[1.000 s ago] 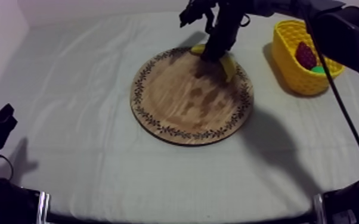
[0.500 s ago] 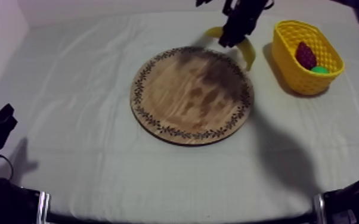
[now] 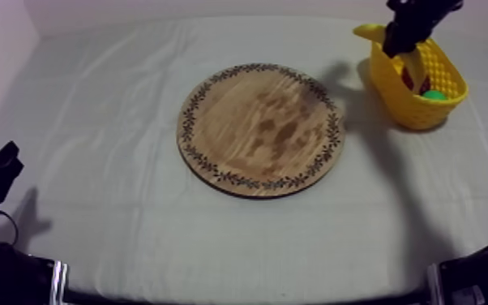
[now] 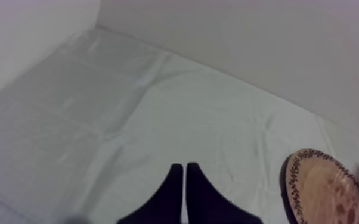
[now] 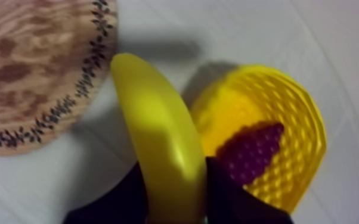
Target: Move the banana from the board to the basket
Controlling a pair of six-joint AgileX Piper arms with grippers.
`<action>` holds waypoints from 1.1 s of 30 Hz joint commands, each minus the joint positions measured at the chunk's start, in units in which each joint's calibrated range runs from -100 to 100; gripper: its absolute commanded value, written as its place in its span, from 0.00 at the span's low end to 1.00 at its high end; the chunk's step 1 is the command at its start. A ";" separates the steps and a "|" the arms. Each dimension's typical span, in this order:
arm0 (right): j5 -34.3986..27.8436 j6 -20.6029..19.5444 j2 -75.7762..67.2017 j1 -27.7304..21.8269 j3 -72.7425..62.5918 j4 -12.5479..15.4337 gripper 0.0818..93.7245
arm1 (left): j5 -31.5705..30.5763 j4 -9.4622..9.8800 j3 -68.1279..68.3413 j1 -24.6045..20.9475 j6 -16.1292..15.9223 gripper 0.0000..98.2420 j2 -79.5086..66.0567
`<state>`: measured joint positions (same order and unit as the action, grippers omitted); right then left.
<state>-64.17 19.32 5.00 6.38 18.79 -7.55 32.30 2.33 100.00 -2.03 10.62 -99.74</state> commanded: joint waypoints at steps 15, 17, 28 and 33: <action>4.19 0.80 7.66 -7.35 -1.67 -0.02 0.29 | 0.03 -0.01 0.00 -0.03 0.01 0.00 0.00; 4.35 0.88 9.43 -7.71 -3.09 0.11 0.29 | 0.03 -0.01 0.00 -0.03 0.01 0.00 0.00; 6.71 2.24 13.86 -9.89 -6.20 0.93 0.49 | 0.03 -0.01 0.00 -0.03 0.01 0.00 0.00; 7.38 2.64 11.25 -10.03 -3.75 1.71 0.32 | 0.03 -0.01 0.00 -0.03 0.01 0.00 0.00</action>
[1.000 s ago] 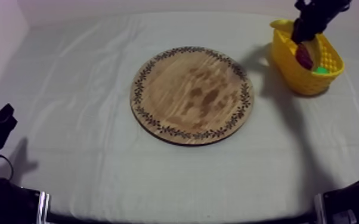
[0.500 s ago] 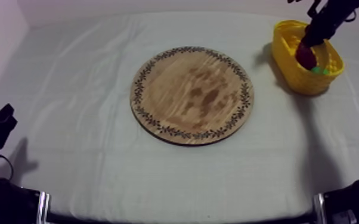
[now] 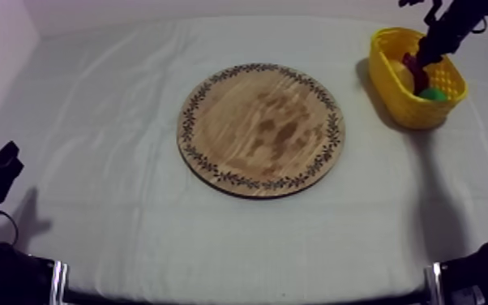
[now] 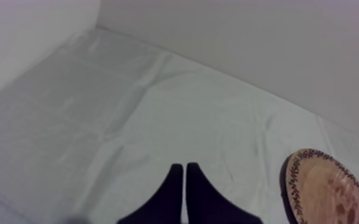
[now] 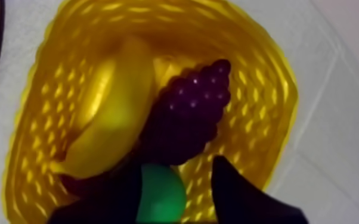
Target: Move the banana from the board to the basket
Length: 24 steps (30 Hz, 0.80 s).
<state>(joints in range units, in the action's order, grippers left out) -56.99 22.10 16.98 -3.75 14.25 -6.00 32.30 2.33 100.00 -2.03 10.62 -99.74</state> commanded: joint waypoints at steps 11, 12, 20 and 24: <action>8.50 -5.31 -16.47 2.94 22.66 -0.17 0.02 | 0.03 -0.01 0.00 -0.03 0.01 0.00 0.00; 9.81 -5.85 -18.79 2.97 25.71 0.08 0.01 | 0.03 -0.01 0.00 -0.03 0.01 0.00 0.00; 14.51 -5.58 -38.60 2.84 47.14 3.89 0.01 | 0.03 -0.01 0.00 -0.03 0.01 0.00 0.00; 14.71 -5.68 -48.74 3.15 55.78 4.30 0.01 | 0.03 -0.01 0.00 -0.03 0.01 0.00 0.00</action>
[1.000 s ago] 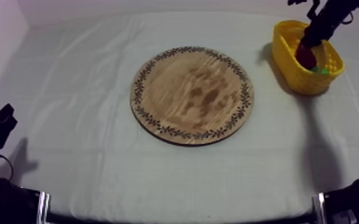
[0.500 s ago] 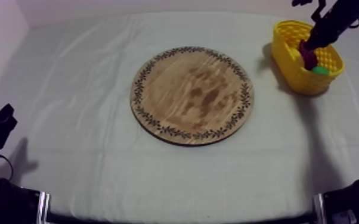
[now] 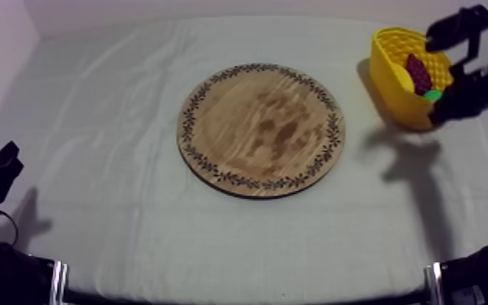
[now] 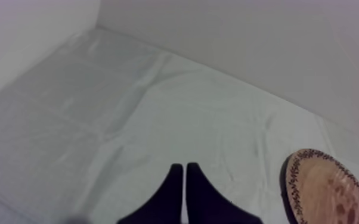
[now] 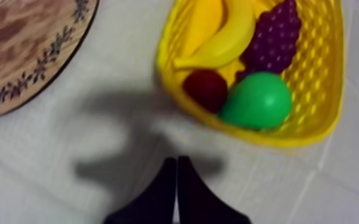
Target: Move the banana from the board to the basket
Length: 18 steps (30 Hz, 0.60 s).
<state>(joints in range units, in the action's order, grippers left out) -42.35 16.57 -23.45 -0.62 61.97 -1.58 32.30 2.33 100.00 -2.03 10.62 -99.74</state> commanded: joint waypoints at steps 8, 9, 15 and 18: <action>-0.20 -0.53 -29.63 -1.29 21.57 -0.16 0.01 | 0.03 -0.01 0.00 -0.03 0.01 0.00 0.00; -0.45 -0.88 -32.57 -1.13 22.94 -0.41 0.01 | 0.03 -0.01 0.00 -0.03 0.01 0.00 0.00; -3.76 -3.73 -50.79 -0.02 27.70 -2.42 0.01 | 0.03 -0.01 0.00 -0.03 0.01 0.00 0.00; -5.15 -4.99 -58.53 0.72 29.70 -2.99 0.01 | 0.03 -0.01 0.00 -0.03 0.01 0.00 0.00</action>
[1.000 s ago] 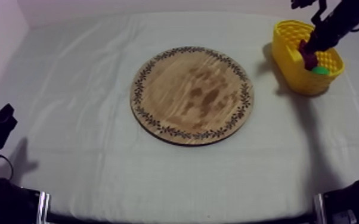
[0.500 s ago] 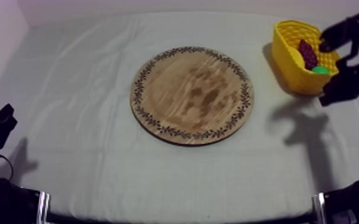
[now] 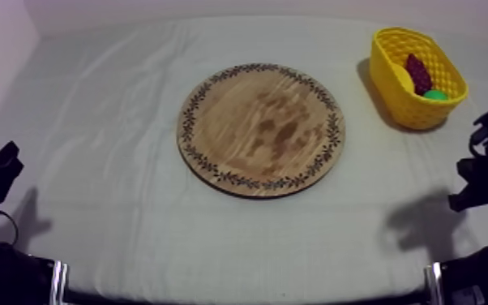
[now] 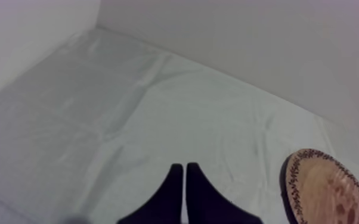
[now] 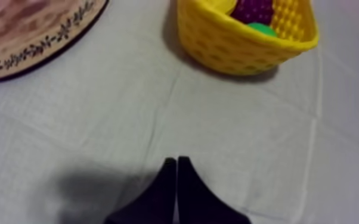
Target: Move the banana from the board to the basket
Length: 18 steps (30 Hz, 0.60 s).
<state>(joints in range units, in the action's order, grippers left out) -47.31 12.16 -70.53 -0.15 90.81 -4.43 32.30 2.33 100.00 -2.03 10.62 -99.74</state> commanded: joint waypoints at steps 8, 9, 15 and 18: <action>0.70 -4.31 -23.98 1.51 5.88 0.48 0.01 | 0.03 -0.01 0.00 -0.03 -0.02 0.00 0.00; 1.16 -4.72 -24.35 1.44 6.17 0.76 0.01 | 0.03 -0.01 0.00 -0.03 -0.02 0.00 0.00; 6.80 -2.67 -25.07 0.21 7.95 3.90 0.01 | 0.03 -0.01 0.00 -0.03 0.00 0.00 0.00; 10.44 -1.71 -25.12 -0.04 8.62 5.33 0.01 | 0.03 -0.01 0.00 -0.03 0.00 0.00 0.00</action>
<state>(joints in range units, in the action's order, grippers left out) -39.57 8.13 -95.64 -0.18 99.49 0.39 32.30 2.33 100.00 -2.03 10.62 -99.74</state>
